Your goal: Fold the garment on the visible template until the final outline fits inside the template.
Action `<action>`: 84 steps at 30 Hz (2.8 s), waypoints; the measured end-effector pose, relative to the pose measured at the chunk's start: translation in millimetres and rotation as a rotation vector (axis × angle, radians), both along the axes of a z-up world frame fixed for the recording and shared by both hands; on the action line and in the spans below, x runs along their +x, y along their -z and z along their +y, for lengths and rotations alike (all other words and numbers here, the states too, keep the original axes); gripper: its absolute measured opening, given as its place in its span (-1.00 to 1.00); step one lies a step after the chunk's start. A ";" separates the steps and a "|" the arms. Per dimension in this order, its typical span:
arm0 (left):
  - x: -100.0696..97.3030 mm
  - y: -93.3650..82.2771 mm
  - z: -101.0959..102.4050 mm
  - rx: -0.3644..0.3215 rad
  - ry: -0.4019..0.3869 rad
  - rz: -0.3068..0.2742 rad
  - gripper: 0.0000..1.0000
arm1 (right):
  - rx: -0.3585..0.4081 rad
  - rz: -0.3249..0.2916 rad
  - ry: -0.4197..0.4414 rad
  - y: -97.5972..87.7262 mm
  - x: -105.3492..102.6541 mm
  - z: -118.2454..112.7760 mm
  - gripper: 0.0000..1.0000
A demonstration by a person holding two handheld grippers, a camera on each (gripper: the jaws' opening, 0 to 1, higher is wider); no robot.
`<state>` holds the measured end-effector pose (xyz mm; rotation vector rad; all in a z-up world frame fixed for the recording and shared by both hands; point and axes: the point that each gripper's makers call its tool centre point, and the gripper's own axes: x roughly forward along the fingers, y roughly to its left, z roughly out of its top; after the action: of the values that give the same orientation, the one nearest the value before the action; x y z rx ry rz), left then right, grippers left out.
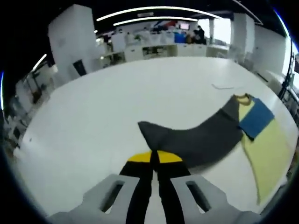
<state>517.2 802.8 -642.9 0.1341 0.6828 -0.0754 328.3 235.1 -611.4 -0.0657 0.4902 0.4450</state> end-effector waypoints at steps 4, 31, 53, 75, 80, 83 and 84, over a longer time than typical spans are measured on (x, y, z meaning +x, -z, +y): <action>2.9 -15.8 -10.1 0.012 0.018 -0.021 -1.00 | -0.053 0.005 -0.004 5.1 -4.2 -5.6 1.00; 13.3 -97.4 -115.4 -0.017 0.178 -0.125 -1.00 | -0.032 -0.011 -0.009 -2.4 -21.8 -29.7 1.00; 23.3 -140.3 -202.6 -0.079 0.282 -0.162 -1.00 | -0.010 -0.023 -0.019 -4.3 -29.6 -49.9 1.00; 27.4 -168.8 -284.9 -0.103 0.419 -0.203 -1.00 | 0.015 -0.051 -0.016 -7.8 -27.7 -56.8 1.00; 29.5 -170.5 -301.0 -0.097 0.450 -0.207 -1.00 | 0.022 -0.053 -0.009 -7.2 -28.5 -59.3 1.00; 30.6 -171.2 -311.1 -0.108 0.467 -0.208 -1.00 | 0.024 -0.053 -0.001 -6.1 -28.9 -62.6 1.00; 31.4 -171.2 -313.7 -0.108 0.470 -0.209 -1.00 | 0.025 -0.052 0.001 -5.9 -29.0 -63.5 1.00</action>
<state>548.6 489.1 -471.7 0.1939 0.4265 -0.5415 299.4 171.6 -605.6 -0.0526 0.4335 0.4470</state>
